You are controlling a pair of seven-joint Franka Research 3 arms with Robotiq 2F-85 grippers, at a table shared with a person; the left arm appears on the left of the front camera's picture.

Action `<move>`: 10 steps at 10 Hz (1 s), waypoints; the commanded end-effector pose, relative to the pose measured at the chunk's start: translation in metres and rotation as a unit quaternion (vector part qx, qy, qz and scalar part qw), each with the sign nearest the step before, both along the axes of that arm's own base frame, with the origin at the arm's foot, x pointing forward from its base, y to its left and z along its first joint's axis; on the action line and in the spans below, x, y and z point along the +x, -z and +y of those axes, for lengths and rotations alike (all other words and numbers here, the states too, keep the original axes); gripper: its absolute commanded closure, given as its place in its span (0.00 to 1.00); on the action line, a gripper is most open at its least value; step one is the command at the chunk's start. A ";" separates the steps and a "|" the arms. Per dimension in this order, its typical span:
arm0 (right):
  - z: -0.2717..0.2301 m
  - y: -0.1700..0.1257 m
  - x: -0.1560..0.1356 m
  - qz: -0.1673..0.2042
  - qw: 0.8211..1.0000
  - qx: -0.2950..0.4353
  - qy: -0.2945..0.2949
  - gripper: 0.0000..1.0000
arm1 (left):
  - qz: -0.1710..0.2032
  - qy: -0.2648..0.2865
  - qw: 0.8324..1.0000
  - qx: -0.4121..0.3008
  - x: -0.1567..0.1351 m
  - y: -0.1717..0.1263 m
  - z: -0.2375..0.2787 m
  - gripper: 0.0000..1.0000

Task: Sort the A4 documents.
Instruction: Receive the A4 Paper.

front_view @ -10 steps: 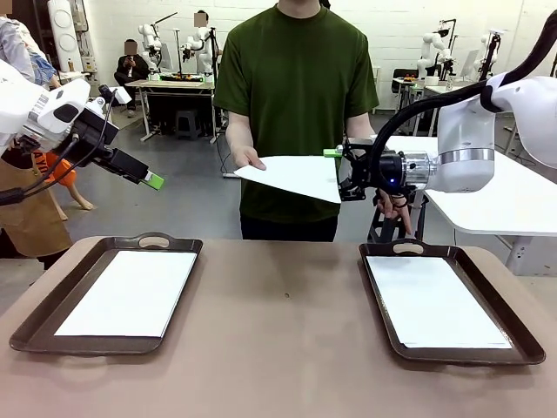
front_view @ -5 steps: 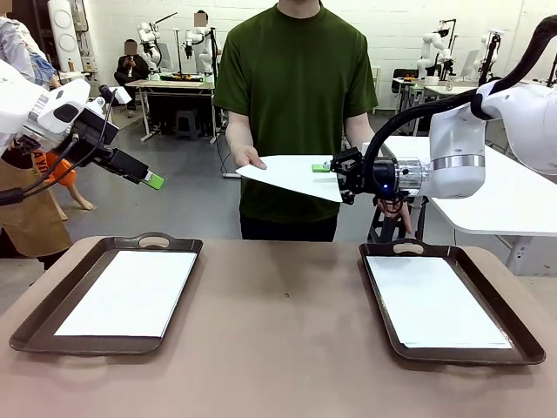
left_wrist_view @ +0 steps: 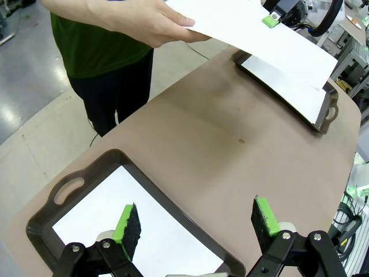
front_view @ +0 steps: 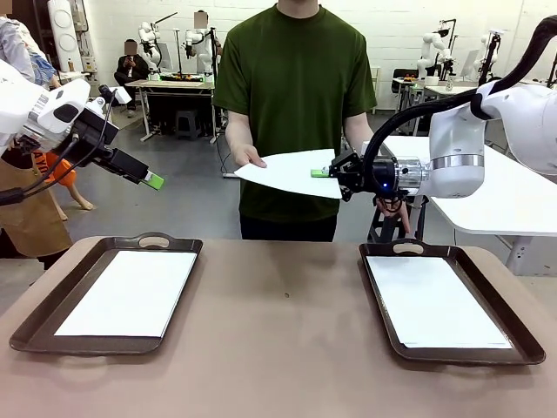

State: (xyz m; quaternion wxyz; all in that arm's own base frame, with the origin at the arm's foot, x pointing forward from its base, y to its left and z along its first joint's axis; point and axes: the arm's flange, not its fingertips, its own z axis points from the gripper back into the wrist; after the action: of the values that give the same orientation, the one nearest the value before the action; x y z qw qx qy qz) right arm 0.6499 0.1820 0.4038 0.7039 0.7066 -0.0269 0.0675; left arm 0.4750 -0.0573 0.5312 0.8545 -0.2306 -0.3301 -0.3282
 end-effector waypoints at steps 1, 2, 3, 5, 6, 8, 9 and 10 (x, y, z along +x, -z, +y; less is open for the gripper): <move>0.005 -0.003 0.010 0.010 1.000 0.007 0.007 1.00 | -0.003 0.002 1.000 -0.004 0.000 0.000 0.001 0.00; 0.005 -0.002 0.011 0.011 1.000 0.009 0.007 1.00 | -0.003 0.002 1.000 -0.004 0.000 0.000 0.001 0.00; 0.005 -0.002 0.010 0.012 1.000 0.009 0.004 1.00 | -0.003 0.002 1.000 -0.004 0.000 0.000 0.001 0.00; 0.005 -0.002 0.010 0.009 1.000 0.011 -0.004 1.00 | -0.003 0.002 1.000 -0.004 0.000 0.000 0.001 0.00; 0.004 -0.004 0.009 0.001 1.000 0.011 -0.004 1.00 | -0.003 0.002 1.000 -0.004 0.000 0.000 0.001 0.00; 0.000 0.000 0.000 0.000 1.000 0.001 -0.001 1.00 | -0.003 0.002 1.000 -0.004 0.000 0.000 0.001 0.00; 0.000 0.000 0.000 0.000 1.000 0.001 -0.001 1.00 | -0.003 0.002 1.000 -0.004 0.000 0.000 0.001 0.00; 0.000 0.000 0.000 0.000 1.000 0.001 -0.001 1.00 | -0.003 0.002 1.000 -0.004 0.000 0.000 0.001 0.00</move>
State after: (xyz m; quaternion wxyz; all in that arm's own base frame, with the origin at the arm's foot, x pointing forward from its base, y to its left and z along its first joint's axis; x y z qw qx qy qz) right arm 0.6498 0.1811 0.4055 0.7013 0.7088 -0.0249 0.0716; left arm 0.4750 -0.0573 0.5312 0.8545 -0.2306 -0.3301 -0.3282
